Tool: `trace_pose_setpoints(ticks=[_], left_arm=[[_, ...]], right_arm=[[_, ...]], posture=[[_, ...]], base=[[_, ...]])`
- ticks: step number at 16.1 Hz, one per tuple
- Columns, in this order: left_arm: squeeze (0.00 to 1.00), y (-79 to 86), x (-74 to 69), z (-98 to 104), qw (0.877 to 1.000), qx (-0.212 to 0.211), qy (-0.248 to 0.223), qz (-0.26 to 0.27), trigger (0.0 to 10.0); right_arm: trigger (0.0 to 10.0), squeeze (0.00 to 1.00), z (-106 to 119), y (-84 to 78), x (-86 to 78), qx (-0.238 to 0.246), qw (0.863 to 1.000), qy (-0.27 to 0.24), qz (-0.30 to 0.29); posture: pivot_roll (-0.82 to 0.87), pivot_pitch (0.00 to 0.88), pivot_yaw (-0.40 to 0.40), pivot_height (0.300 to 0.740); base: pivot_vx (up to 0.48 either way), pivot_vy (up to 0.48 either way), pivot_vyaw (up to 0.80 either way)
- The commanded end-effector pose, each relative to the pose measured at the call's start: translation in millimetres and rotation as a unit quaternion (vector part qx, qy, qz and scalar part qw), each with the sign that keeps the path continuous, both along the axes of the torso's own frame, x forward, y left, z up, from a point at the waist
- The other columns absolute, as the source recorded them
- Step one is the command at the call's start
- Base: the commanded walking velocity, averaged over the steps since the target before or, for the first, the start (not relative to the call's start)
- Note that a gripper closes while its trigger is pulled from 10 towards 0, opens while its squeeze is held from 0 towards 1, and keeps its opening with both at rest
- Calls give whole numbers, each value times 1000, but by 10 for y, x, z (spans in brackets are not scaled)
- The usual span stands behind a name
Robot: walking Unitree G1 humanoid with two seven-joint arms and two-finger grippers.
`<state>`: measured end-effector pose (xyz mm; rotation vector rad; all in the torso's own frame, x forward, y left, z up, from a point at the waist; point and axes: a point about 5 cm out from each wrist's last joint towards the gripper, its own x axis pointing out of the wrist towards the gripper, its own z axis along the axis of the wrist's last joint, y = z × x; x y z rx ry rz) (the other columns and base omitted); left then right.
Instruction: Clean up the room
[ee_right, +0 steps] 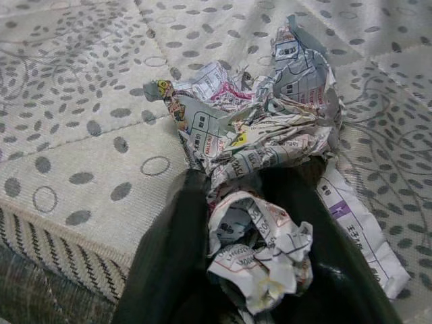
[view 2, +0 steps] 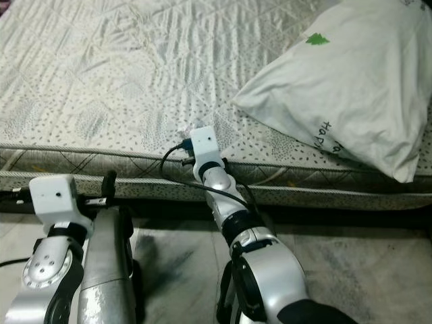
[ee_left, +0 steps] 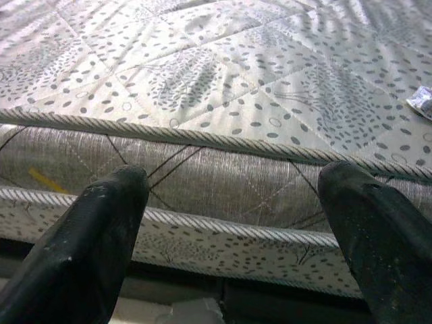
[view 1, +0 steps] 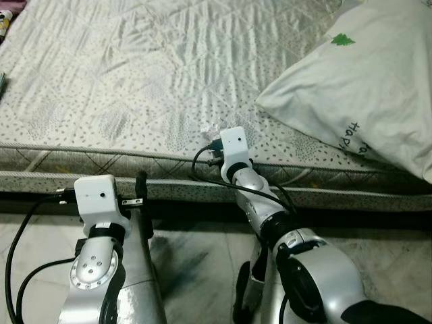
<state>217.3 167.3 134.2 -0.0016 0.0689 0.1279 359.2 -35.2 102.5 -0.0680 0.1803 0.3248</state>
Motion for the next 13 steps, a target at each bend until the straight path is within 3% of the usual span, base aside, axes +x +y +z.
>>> trace_pose_setpoints(ticks=[1,3,7,11,13], left_arm=[[0,42,-3,-44,1000,3,6,13,10000],[0,75,9,-69,1000,-11,6,29,10000],[0,99,66,-162,999,-12,5,31,10000],[0,157,239,-230,1000,13,1,26,10000],[0,144,263,-244,1000,9,1,18,10000]], right_arm=[[0,0,-34,-14,-1,9,1000,17,-7],[0,0,-18,-60,23,19,1000,19,-15],[0,0,-34,-312,42,33,999,4,-38],[0,0,-72,-749,-125,44,995,-47,-71],[0,0,-53,-855,-226,44,994,-64,-76]], posture=[[148,145,-90,494],[144,119,-93,494],[114,39,-80,494],[38,0,-33,494],[22,0,-18,494]], base=[[0,0,0],[0,0,0],[0,0,0],[0,0,0],[0,0,0]])
